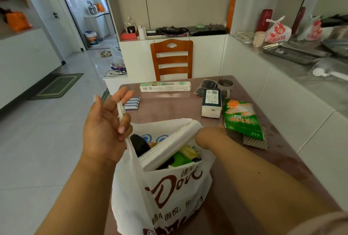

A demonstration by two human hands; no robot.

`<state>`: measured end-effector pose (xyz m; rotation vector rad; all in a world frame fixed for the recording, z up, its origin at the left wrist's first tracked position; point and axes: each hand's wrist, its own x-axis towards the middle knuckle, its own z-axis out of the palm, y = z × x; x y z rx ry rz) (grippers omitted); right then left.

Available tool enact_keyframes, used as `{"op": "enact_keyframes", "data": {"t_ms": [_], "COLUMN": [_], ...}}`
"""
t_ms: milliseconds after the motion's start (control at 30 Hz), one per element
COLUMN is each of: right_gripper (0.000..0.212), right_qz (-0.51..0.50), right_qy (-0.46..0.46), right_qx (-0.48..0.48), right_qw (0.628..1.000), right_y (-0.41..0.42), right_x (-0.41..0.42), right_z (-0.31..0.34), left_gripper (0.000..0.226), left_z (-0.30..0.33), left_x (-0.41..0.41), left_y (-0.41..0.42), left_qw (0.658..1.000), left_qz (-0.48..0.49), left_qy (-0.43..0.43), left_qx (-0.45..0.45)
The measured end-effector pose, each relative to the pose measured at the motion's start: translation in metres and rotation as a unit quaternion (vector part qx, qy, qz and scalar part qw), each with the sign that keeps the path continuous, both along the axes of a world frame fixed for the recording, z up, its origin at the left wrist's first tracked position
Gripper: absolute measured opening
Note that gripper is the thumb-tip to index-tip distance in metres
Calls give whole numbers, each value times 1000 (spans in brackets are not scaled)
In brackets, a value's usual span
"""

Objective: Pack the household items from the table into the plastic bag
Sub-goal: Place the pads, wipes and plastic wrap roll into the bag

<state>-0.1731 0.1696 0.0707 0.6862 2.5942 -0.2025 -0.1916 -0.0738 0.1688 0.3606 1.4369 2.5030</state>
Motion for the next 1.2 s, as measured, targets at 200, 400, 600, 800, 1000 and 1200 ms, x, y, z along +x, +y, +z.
{"op": "enact_keyframes", "data": {"t_ms": [200, 400, 600, 800, 1000, 1200], "right_gripper": [55, 65, 80, 77, 65, 60], "right_qz": [-84, -207, -196, -177, -163, -175], "right_qy": [211, 290, 105, 196, 252, 231], "right_qx": [-79, -310, -325, -374, -411, -432], "right_qw": [971, 881, 919, 889, 861, 854], "right_y": [1, 3, -2, 3, -6, -2], "right_x": [-4, -7, 11, 4, -2, 4], "right_z": [32, 53, 72, 66, 55, 50], "left_gripper": [61, 62, 59, 55, 38, 51], "left_z": [-1, -4, -3, -5, -15, -45], "left_x": [-2, -3, -4, -10, 2, -7], "left_y": [-3, -7, -6, 0, 35, 61], "left_qw": [1000, 1000, 1000, 998, 921, 784], "left_qz": [6, 6, 8, 22, -21, -127], "left_qy": [-5, -7, -5, -9, 30, 77], "left_qx": [1, 3, -13, -53, -387, -602]}}
